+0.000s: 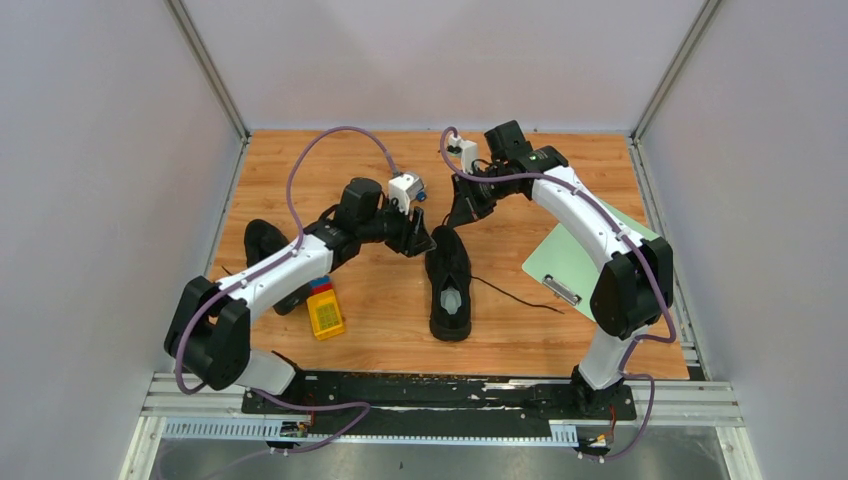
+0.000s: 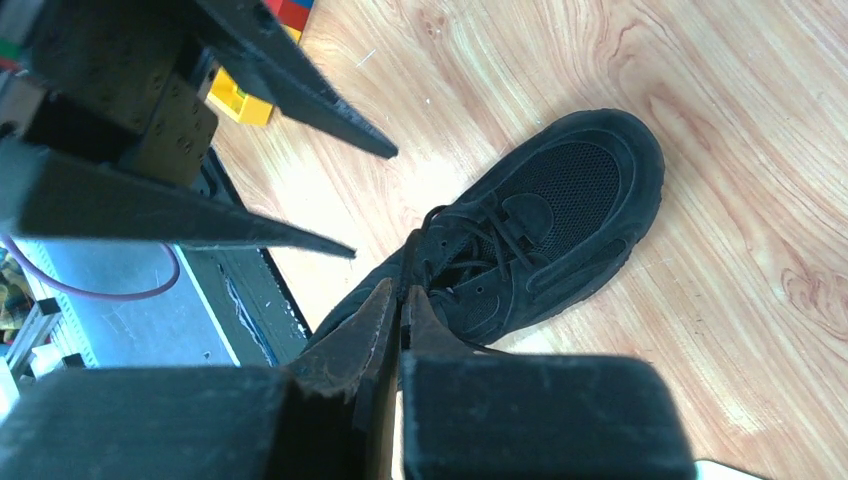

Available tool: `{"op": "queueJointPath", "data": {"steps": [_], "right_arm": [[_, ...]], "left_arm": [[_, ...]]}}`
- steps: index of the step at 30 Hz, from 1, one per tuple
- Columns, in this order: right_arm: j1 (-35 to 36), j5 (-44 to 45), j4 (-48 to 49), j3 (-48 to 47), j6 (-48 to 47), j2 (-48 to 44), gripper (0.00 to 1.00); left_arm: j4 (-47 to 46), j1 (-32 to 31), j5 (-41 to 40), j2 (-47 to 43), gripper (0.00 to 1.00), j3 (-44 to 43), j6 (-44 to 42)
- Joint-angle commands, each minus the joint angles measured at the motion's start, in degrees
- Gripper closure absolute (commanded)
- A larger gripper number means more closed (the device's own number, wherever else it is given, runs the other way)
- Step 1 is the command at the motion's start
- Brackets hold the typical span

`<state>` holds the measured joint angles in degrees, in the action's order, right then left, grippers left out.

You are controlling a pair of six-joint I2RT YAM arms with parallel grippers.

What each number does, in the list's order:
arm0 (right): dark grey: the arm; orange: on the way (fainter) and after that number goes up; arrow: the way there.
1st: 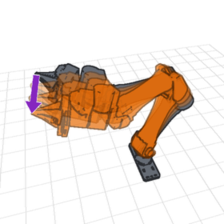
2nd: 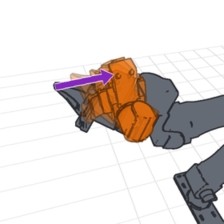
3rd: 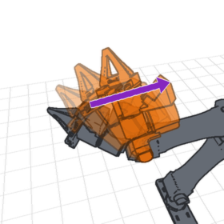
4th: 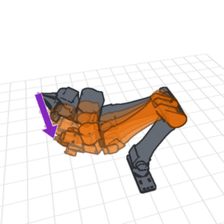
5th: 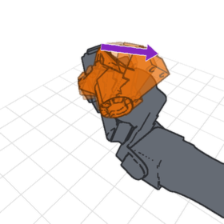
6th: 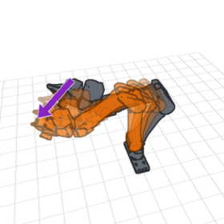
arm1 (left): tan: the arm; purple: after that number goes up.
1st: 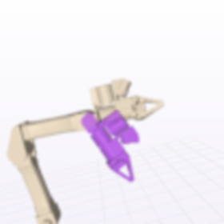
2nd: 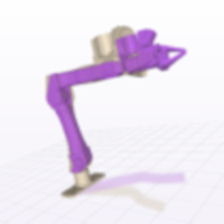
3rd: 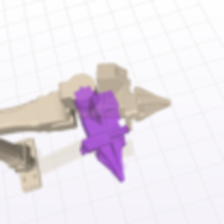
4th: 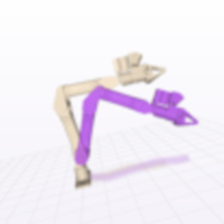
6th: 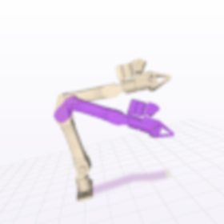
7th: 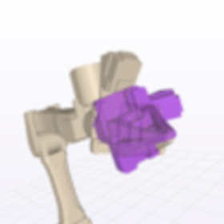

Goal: Tie the shoes
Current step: Wrap the shoelace around the shoelace.

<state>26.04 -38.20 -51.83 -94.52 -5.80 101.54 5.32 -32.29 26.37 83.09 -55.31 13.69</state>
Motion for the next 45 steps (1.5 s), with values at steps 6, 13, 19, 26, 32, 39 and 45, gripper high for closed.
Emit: {"op": "queueJointPath", "data": {"steps": [6, 13, 19, 26, 32, 39, 45], "right_arm": [[-0.4, -1.8, 3.3, -1.3, 3.6, -0.6, 1.0], [-0.6, -2.0, 3.6, -0.7, 4.2, -0.8, 1.0], [-1.2, -2.1, 3.6, -0.5, 4.5, -1.2, 1.0], [-2.2, -2.2, 3.8, -0.5, 4.7, -1.5, 1.0], [-2.5, -2.5, 4.0, 0.0, 5.0, -1.6, 1.0], [-2.6, -2.3, 4.5, 0.0, 5.5, -1.4, 1.0], [-2.8, -2.3, 4.5, 0.0, 5.5, -1.4, 1.0]], "left_arm": [[-7.8, -3.0, -1.9, -0.6, 0.37, -1.7, -0.6], [-9.9, -4.5, -3.3, 2.9, 0.37, -4.4, -2.2], [-11.5, -5.6, -1.5, 5.8, 0.44, -5.6, -2.8], [-10.1, -7.2, -1.2, 6.7, 0.55, -4.9, -2.1], [-7.1, -7.3, -4.3, 5.8, 0.54, -3.9, -1.4], [-2.3, -7.4, -8.6, 5.3, 0.61, -4.2, -1.4], [-2.7, -7.5, -6.5, 4.6, 0.66, -2.3, -0.8]]}}
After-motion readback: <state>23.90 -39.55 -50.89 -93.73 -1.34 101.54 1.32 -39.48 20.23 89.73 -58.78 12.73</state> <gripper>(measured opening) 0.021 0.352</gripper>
